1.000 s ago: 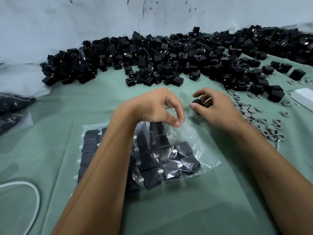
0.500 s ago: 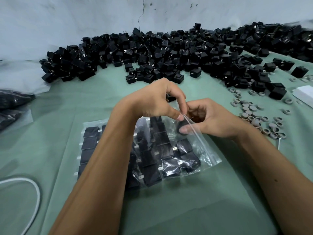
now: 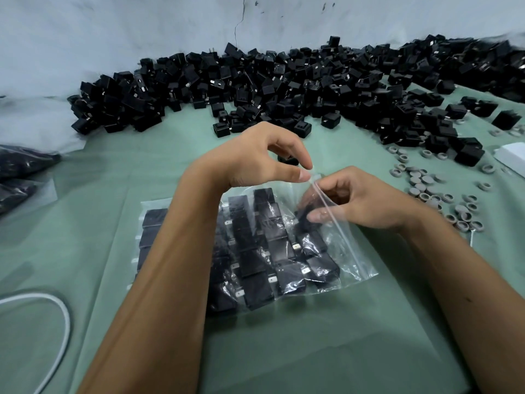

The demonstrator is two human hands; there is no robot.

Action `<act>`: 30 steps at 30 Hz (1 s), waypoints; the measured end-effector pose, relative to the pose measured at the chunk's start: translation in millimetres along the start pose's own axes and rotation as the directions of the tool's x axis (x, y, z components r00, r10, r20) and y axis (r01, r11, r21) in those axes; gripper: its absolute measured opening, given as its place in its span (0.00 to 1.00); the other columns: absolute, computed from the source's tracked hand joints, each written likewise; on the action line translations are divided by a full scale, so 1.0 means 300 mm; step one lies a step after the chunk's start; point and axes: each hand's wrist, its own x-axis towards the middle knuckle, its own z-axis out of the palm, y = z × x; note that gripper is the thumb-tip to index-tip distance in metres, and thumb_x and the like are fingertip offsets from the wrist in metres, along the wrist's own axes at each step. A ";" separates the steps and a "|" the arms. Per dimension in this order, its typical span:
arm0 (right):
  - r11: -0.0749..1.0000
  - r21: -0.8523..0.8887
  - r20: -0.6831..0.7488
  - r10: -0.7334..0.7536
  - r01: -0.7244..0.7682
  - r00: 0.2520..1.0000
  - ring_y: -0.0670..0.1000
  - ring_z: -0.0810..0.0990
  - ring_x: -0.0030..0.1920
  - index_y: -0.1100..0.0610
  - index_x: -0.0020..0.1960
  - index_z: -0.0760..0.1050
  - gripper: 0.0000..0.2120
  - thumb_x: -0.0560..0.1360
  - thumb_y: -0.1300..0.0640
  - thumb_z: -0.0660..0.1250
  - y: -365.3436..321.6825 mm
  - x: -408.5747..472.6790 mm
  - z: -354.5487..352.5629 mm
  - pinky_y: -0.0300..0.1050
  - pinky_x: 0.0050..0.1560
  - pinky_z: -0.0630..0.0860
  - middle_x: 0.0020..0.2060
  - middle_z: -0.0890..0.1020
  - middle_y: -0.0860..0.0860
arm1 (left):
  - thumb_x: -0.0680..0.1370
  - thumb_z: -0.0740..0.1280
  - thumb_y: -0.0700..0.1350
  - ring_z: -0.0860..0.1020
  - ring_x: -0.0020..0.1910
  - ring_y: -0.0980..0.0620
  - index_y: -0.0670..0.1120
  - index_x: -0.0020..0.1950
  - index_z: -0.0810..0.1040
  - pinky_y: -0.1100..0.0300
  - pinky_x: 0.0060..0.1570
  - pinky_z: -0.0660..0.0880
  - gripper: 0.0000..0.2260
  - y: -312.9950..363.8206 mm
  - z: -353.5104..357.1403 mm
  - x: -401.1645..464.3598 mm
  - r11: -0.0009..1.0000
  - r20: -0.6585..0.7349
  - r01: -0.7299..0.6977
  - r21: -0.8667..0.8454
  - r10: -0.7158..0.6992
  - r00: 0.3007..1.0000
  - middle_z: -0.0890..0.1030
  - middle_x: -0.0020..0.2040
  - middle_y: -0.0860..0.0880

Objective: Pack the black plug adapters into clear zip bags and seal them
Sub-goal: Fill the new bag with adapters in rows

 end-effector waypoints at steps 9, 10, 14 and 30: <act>0.995 -0.086 -0.076 -0.053 0.047 0.996 0.50 0.87 0.45 0.51 0.47 0.87 0.04 0.73 0.53 0.78 0.014 0.034 0.037 0.40 0.49 0.80 0.43 0.88 0.48 | 0.76 0.76 0.44 0.81 0.57 0.57 0.45 0.52 0.86 0.59 0.64 0.75 0.07 -0.014 -0.001 0.002 1.000 -0.047 -0.003 0.026 0.005 0.999 0.86 0.52 0.53; 0.995 -0.094 -0.088 -0.046 0.038 0.995 0.51 0.87 0.44 0.51 0.46 0.87 0.04 0.73 0.52 0.79 0.016 0.036 0.041 0.46 0.49 0.81 0.43 0.88 0.49 | 0.76 0.76 0.44 0.81 0.57 0.56 0.45 0.52 0.86 0.60 0.63 0.75 0.07 -0.017 -0.002 0.002 1.000 -0.050 -0.001 0.028 0.003 0.999 0.86 0.52 0.52; 0.997 -0.074 -0.118 -0.017 0.008 0.993 0.55 0.87 0.43 0.52 0.47 0.87 0.08 0.72 0.49 0.79 0.018 0.036 0.045 0.63 0.53 0.82 0.42 0.88 0.51 | 0.76 0.77 0.44 0.81 0.56 0.56 0.45 0.52 0.86 0.68 0.58 0.74 0.06 -0.028 -0.001 0.004 0.999 -0.064 0.006 0.051 -0.003 0.998 0.86 0.51 0.51; 0.990 -0.144 -0.125 -0.022 0.003 0.992 0.55 0.86 0.42 0.53 0.44 0.86 0.07 0.73 0.50 0.79 0.015 0.033 0.052 0.60 0.49 0.82 0.40 0.87 0.51 | 0.75 0.77 0.45 0.82 0.53 0.54 0.49 0.49 0.86 0.60 0.59 0.78 0.04 -0.052 0.003 0.010 0.995 -0.050 0.083 0.055 -0.080 0.996 0.85 0.48 0.55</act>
